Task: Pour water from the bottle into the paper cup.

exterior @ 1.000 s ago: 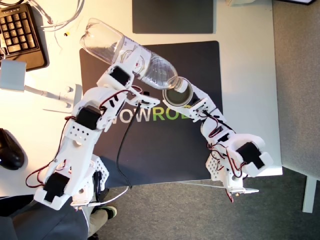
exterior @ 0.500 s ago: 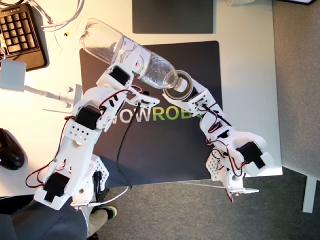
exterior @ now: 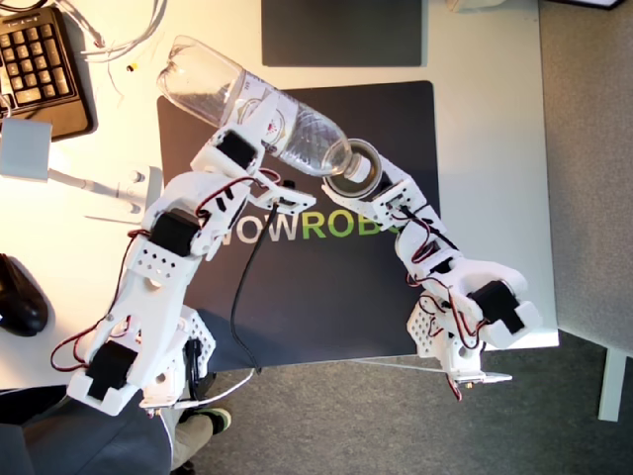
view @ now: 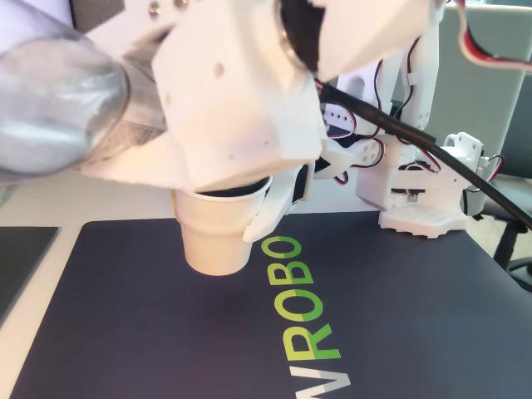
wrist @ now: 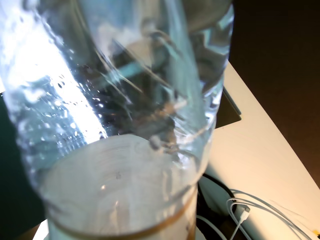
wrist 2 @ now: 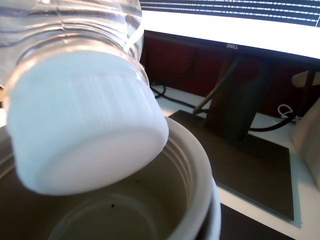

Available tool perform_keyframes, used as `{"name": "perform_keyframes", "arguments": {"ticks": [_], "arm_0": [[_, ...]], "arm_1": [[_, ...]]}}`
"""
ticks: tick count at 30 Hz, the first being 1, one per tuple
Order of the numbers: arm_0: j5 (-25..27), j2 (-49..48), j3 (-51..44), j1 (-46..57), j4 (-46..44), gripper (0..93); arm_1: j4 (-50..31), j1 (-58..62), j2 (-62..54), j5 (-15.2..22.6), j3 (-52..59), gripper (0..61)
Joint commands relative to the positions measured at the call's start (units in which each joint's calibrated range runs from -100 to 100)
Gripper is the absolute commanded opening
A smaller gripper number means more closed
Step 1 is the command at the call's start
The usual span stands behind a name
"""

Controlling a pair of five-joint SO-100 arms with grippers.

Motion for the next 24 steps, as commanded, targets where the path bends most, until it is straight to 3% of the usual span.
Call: {"name": "perform_keyframes", "arguments": {"ticks": [1,24], "arm_0": [[-0.1,-1.3,-6.8,-0.6,-1.2,0.0],[-0.1,-1.3,-4.9,-0.4,-2.0,0.0]], "arm_1": [[0.5,1.2,-1.4,-0.4,-5.2,0.1],[0.9,1.9,-0.5,-0.4,-5.0,0.1]]}}
